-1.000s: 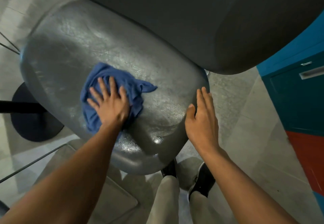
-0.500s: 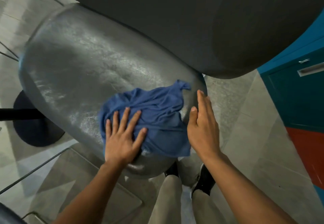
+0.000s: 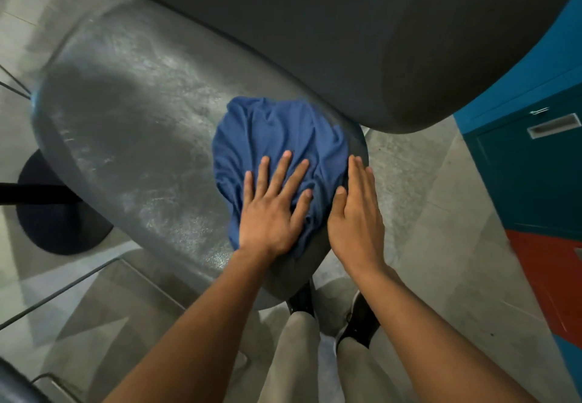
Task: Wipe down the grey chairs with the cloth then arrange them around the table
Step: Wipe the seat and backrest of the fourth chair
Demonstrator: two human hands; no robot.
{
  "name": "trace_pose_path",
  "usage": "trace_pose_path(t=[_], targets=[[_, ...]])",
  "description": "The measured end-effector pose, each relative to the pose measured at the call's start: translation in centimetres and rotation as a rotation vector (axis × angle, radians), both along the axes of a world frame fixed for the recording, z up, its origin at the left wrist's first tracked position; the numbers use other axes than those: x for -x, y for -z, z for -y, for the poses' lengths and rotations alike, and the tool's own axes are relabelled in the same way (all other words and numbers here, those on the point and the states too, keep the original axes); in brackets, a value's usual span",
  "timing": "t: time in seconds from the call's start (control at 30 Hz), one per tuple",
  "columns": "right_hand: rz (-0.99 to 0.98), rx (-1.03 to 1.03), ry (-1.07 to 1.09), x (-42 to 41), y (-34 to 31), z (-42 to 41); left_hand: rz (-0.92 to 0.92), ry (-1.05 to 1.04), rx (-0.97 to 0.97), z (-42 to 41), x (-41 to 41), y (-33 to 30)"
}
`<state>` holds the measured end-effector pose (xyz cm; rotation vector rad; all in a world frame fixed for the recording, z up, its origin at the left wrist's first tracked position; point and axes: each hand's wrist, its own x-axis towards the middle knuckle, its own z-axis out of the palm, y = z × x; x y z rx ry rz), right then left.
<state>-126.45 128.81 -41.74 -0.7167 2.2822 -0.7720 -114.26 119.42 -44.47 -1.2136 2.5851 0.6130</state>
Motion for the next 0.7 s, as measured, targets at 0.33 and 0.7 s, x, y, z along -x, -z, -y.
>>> trace_pose_path(t=[0.33,0.7], targets=[[0.023,0.133,0.011,0.5,0.2,-1.1,0.072,-0.521,-0.048,5.2,7.3,1.1],[0.035,0.229,0.04,0.9,-0.2,-2.9,0.008,-0.067,0.024,-4.9,-2.4,-0.7]])
